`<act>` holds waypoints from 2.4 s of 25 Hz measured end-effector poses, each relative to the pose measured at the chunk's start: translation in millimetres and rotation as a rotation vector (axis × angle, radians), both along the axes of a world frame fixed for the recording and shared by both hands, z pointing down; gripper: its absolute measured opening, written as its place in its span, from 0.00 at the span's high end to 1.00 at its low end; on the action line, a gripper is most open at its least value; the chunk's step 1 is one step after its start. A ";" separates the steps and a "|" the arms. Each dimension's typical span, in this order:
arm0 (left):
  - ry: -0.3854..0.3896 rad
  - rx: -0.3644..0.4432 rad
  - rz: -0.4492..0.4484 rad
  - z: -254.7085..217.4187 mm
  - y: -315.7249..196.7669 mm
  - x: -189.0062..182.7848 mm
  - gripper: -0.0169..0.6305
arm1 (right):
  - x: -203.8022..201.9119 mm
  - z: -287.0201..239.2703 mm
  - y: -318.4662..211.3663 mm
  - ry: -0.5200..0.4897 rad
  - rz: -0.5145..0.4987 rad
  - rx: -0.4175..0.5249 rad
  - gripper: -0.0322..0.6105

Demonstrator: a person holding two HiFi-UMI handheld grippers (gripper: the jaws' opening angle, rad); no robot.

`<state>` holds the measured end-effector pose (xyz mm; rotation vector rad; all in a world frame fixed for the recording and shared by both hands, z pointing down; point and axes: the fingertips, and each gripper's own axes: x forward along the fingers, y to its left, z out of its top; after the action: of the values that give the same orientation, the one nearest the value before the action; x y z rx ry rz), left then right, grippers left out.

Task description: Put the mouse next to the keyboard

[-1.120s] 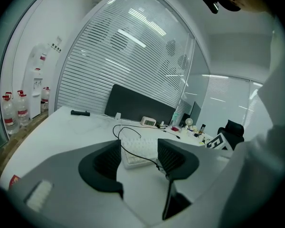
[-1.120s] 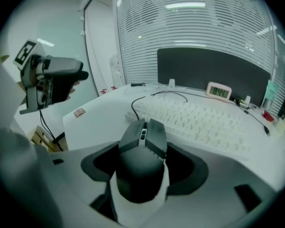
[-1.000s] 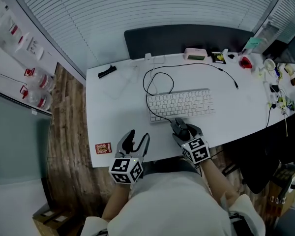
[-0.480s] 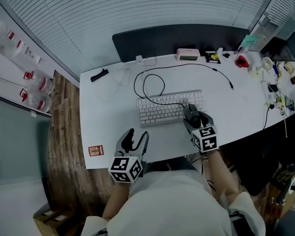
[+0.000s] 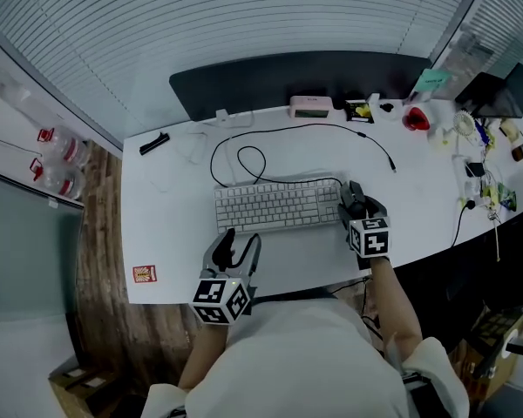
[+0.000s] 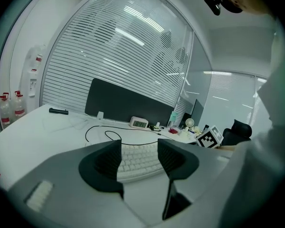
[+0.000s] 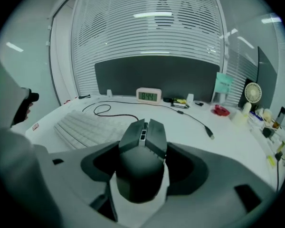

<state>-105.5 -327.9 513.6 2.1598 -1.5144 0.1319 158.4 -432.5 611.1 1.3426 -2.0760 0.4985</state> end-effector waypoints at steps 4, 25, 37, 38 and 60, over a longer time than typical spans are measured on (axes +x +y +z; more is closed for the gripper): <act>-0.008 -0.003 -0.001 0.9 -10.0 22.7 0.60 | 28.2 13.2 -17.2 0.009 0.025 -0.020 0.49; -0.028 -0.044 -0.039 10.8 -21.4 78.8 0.60 | 67.2 55.3 -41.9 -0.011 0.001 -0.094 0.47; -0.019 -0.104 -0.001 26.2 -12.2 104.9 0.60 | 64.0 -15.0 -41.8 -0.234 0.065 0.123 0.38; -0.023 -0.103 0.008 27.1 -9.5 105.6 0.60 | 62.5 -21.6 -37.9 -0.249 0.069 0.142 0.38; -0.054 -0.018 -0.035 14.1 213.2 78.3 0.70 | 4.0 -91.5 231.7 -0.285 -0.060 0.269 0.95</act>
<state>-27.2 -114.7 527.8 2.1311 -1.5741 0.1931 162.4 -200.8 519.6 1.4206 -2.4820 0.4144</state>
